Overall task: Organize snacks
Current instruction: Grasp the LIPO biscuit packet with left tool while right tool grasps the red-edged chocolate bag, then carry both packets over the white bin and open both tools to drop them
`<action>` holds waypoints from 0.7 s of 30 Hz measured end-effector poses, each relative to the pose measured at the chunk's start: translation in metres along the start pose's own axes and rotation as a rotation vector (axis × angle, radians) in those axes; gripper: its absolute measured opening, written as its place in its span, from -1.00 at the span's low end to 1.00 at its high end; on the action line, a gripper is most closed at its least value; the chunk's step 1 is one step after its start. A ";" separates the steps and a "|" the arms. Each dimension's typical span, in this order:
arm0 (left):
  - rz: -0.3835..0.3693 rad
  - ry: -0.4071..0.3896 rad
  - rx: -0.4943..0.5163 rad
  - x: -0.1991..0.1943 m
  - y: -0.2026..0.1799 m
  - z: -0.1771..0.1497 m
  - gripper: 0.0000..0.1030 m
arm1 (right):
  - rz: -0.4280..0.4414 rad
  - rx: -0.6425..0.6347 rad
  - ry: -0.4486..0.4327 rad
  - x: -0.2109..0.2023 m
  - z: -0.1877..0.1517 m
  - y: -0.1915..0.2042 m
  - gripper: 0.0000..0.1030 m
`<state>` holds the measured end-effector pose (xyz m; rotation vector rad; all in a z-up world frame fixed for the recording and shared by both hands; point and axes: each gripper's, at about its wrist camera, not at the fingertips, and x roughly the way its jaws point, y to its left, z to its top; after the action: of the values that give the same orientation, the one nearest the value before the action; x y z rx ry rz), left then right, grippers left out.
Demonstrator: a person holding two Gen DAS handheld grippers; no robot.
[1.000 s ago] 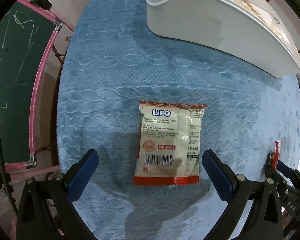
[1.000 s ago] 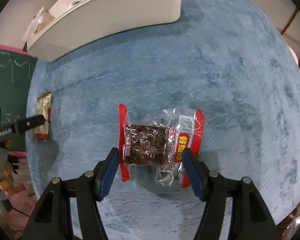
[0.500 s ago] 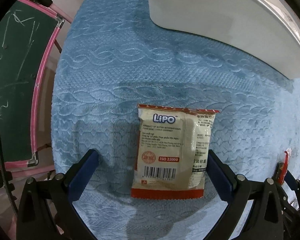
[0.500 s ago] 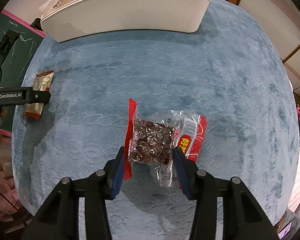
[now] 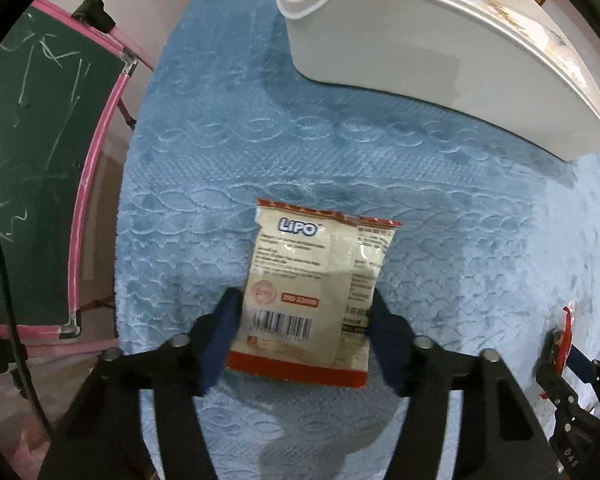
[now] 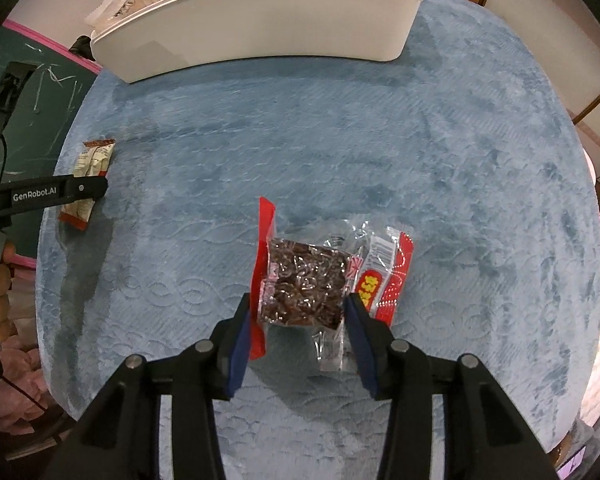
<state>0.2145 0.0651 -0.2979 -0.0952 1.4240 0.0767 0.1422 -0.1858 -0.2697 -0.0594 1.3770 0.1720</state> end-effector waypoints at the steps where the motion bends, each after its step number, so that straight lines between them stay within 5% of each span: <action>1: 0.001 -0.003 -0.002 -0.002 0.000 -0.001 0.03 | 0.002 0.000 0.000 -0.001 0.000 -0.001 -0.14; 13: -0.100 -0.058 -0.014 -0.048 -0.025 -0.030 -0.10 | 0.052 0.004 -0.039 -0.018 0.009 -0.004 -0.18; 21: -0.178 -0.158 0.038 -0.107 -0.062 -0.026 -0.10 | 0.091 0.003 -0.171 -0.071 0.038 -0.008 -0.21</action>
<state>0.1806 0.0010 -0.1944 -0.1806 1.2531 -0.0877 0.1672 -0.1950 -0.1929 0.0199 1.2097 0.2455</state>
